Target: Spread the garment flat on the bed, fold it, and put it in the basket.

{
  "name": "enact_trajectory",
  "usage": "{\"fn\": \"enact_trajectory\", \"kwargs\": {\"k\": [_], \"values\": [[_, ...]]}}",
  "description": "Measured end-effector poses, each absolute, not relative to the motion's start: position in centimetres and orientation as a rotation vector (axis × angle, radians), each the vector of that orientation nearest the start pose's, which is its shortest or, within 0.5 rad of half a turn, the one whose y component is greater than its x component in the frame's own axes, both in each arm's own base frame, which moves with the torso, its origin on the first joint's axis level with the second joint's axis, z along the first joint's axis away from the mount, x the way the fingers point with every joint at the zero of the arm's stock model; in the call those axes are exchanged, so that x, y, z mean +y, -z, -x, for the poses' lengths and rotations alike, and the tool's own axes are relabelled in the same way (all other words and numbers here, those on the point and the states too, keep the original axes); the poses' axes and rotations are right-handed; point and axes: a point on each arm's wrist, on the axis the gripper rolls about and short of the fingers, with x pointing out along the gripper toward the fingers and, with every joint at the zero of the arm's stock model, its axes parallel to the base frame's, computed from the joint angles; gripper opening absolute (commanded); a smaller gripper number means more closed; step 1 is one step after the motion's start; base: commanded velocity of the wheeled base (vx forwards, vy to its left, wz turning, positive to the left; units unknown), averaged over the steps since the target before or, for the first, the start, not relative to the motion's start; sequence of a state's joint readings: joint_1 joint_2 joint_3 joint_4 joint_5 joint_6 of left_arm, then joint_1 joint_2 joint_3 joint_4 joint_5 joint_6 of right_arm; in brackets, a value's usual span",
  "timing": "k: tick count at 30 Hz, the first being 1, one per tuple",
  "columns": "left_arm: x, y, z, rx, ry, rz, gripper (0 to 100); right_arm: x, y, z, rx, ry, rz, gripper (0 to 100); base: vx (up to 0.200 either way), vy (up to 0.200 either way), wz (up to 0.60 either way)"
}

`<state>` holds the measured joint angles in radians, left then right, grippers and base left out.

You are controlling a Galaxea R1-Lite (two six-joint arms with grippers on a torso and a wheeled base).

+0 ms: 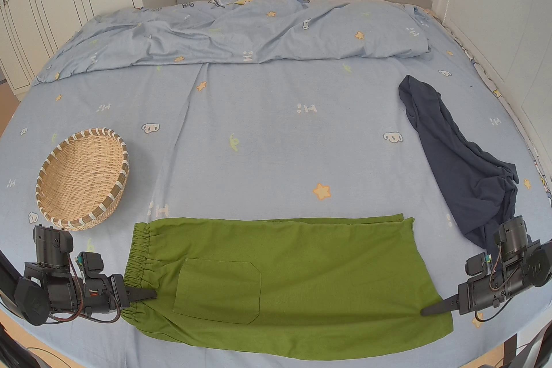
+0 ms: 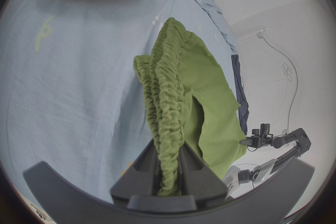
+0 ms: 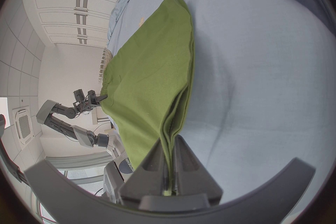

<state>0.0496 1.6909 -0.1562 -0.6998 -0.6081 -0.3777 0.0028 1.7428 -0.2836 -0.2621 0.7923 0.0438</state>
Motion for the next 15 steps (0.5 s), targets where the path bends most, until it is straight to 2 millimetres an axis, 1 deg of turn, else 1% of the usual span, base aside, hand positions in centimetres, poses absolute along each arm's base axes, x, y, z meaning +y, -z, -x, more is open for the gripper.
{"fn": "enact_trajectory", "kwargs": {"k": [9,12,15], "values": [[-0.4,-5.3,-18.3,0.892,0.370,0.618,0,1.5,-4.1,-18.2,1.106,-0.679,-0.497,100,0.000,0.000,0.00],[-0.2,-5.6,-18.3,0.880,0.351,0.615,0,1.3,-4.3,-18.6,1.064,-0.671,-0.491,100,0.000,0.000,0.00],[0.1,-6.1,-18.0,0.865,0.315,0.606,0,0.8,-4.9,-19.2,0.994,-0.658,-0.477,100,0.000,0.000,0.00]]}}
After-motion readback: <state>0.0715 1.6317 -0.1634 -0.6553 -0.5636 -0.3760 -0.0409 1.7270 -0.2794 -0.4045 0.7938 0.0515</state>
